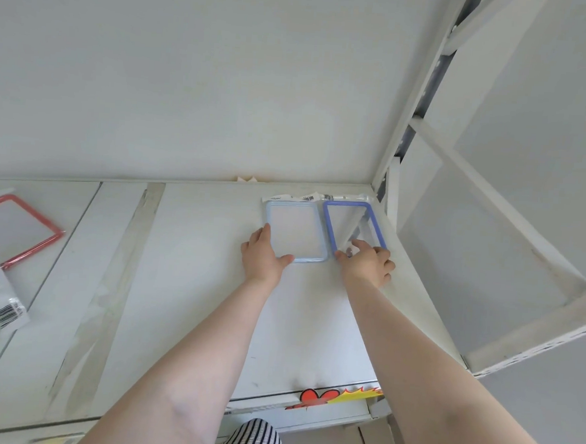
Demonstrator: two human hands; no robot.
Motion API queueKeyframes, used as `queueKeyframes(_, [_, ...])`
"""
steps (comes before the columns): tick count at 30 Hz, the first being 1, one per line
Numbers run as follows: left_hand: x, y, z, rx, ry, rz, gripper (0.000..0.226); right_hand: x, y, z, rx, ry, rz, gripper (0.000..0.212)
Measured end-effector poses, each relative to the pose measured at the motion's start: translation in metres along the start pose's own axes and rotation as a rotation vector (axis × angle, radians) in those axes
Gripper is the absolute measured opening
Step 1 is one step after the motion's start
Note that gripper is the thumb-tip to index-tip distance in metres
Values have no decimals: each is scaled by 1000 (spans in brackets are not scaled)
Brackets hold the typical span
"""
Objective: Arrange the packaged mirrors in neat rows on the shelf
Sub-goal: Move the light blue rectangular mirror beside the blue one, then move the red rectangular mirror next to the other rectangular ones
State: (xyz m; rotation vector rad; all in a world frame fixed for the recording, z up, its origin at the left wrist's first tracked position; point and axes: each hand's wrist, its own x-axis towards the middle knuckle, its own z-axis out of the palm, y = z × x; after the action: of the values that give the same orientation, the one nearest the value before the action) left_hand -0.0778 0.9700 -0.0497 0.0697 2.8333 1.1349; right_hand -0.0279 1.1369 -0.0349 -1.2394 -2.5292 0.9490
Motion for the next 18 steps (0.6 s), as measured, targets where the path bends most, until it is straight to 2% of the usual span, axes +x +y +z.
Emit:
queueKeyframes(3, [-11, 7, -13, 19, -28, -3, 77, -12, -5, -11, -8, -42, -53, 45])
queueKeyframes(8, [-52, 19, -49, 23, -125, 15, 67, -55, -14, -35, 34, -220, -214, 43])
queueKeyframes(11, [-85, 16, -75, 102, -173, 27, 62, -88, -15, -45, -54, -312, -355, 42])
queueKeyframes(18, [-147, -25, -137, 210, -138, 18, 54, -164, -34, -48, -151, -448, -550, 41])
